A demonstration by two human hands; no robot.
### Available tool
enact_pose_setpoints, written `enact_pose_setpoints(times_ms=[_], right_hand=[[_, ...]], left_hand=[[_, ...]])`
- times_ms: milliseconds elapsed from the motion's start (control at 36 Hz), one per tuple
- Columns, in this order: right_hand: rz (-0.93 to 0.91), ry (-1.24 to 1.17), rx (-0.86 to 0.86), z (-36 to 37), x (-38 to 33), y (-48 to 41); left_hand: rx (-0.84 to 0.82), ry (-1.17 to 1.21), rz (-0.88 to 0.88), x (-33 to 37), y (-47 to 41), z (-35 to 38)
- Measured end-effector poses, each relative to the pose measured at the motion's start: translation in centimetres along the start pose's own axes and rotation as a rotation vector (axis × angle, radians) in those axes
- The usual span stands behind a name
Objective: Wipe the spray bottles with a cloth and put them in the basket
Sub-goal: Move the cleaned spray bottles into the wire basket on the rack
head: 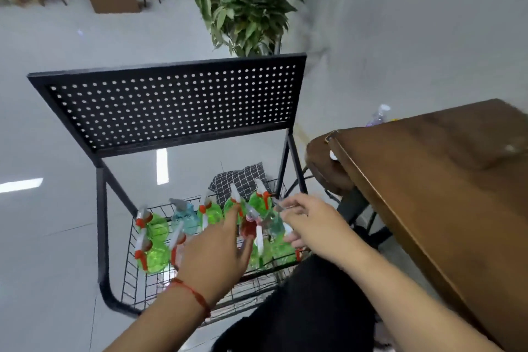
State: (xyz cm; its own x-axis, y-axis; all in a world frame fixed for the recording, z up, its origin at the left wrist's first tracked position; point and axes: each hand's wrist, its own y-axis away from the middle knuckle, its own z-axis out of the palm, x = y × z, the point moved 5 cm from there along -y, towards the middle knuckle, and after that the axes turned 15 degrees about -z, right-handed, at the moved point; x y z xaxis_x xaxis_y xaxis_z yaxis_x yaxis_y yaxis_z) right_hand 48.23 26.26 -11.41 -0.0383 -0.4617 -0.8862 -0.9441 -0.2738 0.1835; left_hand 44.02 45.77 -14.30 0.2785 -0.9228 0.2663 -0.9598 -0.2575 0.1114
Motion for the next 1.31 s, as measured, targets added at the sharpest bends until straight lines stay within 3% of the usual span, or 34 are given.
enact_pose_setpoints(times_ms=[389,639,833,1111,1306], right_hand=[[-0.166,0.215,0.493,-21.4,-4.0,10.7],[-0.1,0.395,0.722,-36.9,-2.1,12.7],[0.056,0.569,0.864,-48.7,1.8,9.2],[0.227,0.867,0.857,-60.1,6.1,2.1],[0.227,0.946,0.854,-59.6,7.6,0.8]], left_hand=[[0.119,0.077,0.562,23.0,3.7,-8.1],[0.145,0.028,0.862,40.3,2.9,-10.5],[0.149,-0.003,0.907,49.7,-0.8,-9.4],[0.095,0.096,0.909,52.9,-4.1,-6.1],[0.041,0.026,0.841,49.4,-5.0,-5.1]])
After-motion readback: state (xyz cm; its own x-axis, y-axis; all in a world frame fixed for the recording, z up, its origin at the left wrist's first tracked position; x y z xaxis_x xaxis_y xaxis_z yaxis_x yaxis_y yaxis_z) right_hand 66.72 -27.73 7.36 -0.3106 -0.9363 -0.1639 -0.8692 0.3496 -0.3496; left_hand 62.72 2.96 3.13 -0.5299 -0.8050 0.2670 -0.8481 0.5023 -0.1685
